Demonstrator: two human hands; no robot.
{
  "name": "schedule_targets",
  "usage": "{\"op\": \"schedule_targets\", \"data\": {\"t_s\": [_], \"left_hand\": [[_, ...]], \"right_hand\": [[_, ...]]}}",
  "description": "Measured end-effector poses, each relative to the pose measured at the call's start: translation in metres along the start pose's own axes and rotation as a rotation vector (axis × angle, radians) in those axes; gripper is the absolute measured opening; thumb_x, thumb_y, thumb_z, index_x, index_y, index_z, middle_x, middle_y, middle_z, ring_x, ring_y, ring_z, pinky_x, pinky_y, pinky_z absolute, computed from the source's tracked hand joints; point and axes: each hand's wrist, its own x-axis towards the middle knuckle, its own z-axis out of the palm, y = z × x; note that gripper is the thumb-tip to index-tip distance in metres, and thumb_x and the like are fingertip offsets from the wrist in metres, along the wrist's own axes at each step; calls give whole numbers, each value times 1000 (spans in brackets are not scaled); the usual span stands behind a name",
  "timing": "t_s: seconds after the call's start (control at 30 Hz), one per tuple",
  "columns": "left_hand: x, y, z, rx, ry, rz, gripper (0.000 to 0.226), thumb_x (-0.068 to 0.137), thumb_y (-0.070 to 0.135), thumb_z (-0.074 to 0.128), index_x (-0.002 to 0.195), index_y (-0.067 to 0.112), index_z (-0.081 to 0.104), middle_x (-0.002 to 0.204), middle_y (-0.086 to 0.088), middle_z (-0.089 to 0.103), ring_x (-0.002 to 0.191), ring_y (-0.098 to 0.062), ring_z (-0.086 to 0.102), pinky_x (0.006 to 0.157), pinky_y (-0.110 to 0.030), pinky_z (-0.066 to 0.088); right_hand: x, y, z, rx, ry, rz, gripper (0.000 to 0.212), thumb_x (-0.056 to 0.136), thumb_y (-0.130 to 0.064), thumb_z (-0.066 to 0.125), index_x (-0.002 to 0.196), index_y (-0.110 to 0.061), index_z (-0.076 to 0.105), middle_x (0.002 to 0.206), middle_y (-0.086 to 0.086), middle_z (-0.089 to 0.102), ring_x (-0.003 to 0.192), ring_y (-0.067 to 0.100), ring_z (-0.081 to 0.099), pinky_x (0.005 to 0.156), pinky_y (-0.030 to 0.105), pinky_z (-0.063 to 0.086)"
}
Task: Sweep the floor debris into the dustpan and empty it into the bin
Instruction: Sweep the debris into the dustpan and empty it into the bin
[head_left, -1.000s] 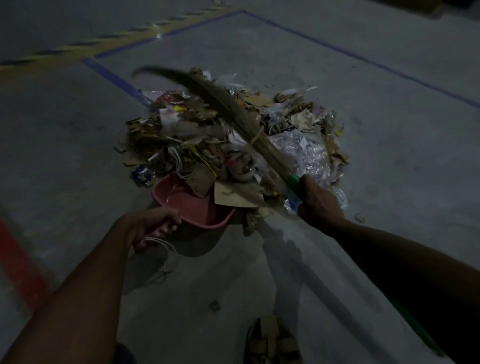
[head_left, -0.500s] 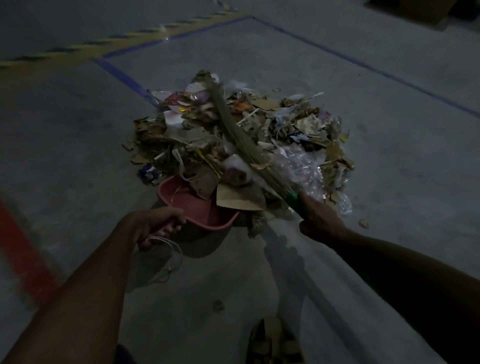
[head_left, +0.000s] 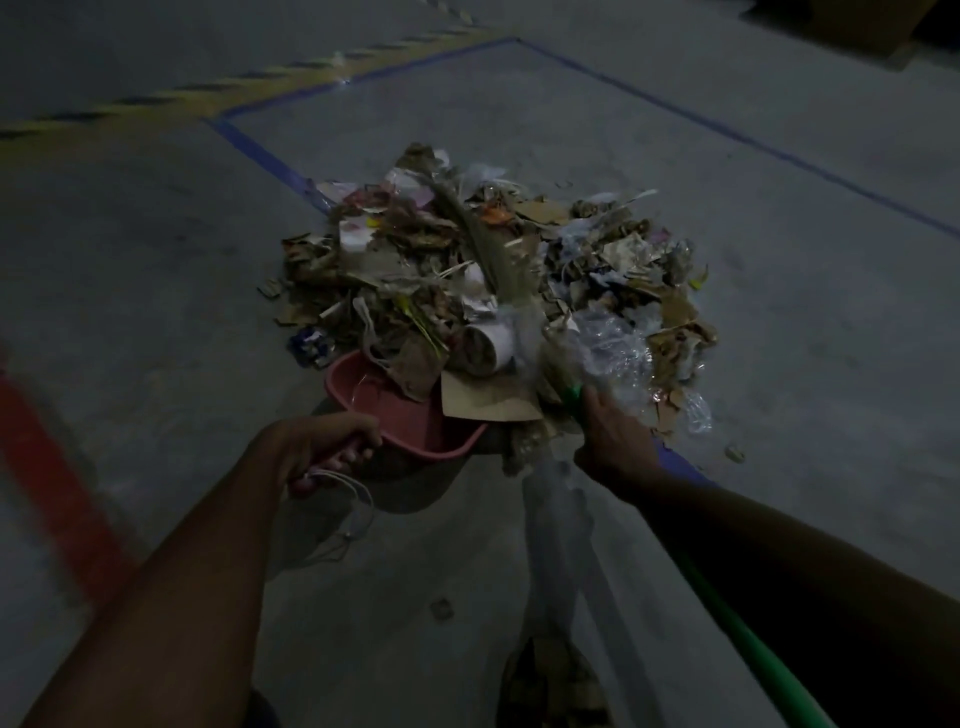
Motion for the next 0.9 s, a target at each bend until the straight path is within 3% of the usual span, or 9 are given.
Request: {"op": "schedule_targets", "data": {"t_s": [0.07, 0.13, 0.2, 0.33, 0.43, 0.63, 0.73, 0.83, 0.9], "left_hand": [[1, 0, 0, 14, -2, -4, 33, 93, 23, 54, 63, 9, 51, 48, 1, 35, 28, -7, 24, 35, -12, 19], [2, 0, -1, 20, -10, -18, 33, 92, 24, 54, 63, 10, 51, 48, 2, 34, 28, -7, 24, 36, -13, 19], [3, 0, -2, 7, -10, -21, 32, 93, 24, 54, 64, 10, 50, 47, 2, 33, 27, -7, 24, 34, -12, 19], [4, -2, -5, -8, -1, -9, 30, 92, 23, 55, 65, 9, 49, 49, 1, 33, 28, -7, 23, 33, -13, 18], [2, -3, -5, -12, 12, 16, 28, 91, 22, 56, 67, 9, 50, 52, 1, 36, 31, -7, 24, 32, -14, 18], [-7, -3, 0, 34, -6, 22, 32, 95, 22, 52, 65, 11, 47, 45, 2, 34, 27, -6, 24, 29, -14, 18], [-3, -5, -2, 19, -16, 19, 30, 93, 23, 53, 66, 11, 48, 49, 3, 34, 29, -7, 24, 31, -14, 18], [1, -7, -3, 15, -26, 22, 31, 94, 24, 53, 66, 11, 47, 49, 3, 34, 29, -7, 24, 31, -15, 18], [6, -9, -4, 20, -12, 25, 32, 94, 24, 55, 65, 12, 49, 49, 3, 36, 31, -7, 26, 32, -15, 19]], "right_hand": [[-13, -6, 10, 96, -38, -54, 55, 81, -8, 64, 126, -19, 36, 112, 2, 49, 68, 6, 44, 47, 16, 31], [-24, -12, 18, 123, -55, -100, 54, 80, -8, 62, 126, -21, 36, 116, 2, 49, 80, 16, 54, 55, 29, 50], [-26, -16, 20, 94, -78, -129, 54, 81, -9, 61, 126, -22, 35, 113, 2, 49, 81, 23, 57, 62, 42, 56], [-17, -19, 18, 46, -41, -179, 47, 88, -10, 55, 126, -25, 33, 102, 5, 53, 63, 17, 53, 48, 33, 49], [-9, -20, 17, 12, 29, -224, 45, 92, -9, 52, 131, -19, 34, 118, 6, 46, 57, 12, 46, 43, 23, 30], [-5, -20, 21, 74, 136, -34, 56, 91, -6, 53, 142, -13, 31, 124, 8, 47, 61, 11, 49, 43, 28, 42], [-14, -21, 28, 36, 60, 24, 61, 89, -5, 54, 143, -12, 27, 118, 10, 51, 61, 17, 55, 50, 39, 54], [-29, -22, 39, 12, -46, 14, 68, 89, -5, 54, 146, -15, 19, 114, 9, 53, 56, 15, 51, 42, 32, 44], [-37, -25, 44, 33, -110, -6, 74, 90, -6, 54, 150, -19, 13, 117, 8, 52, 59, 16, 55, 46, 35, 50]]}}
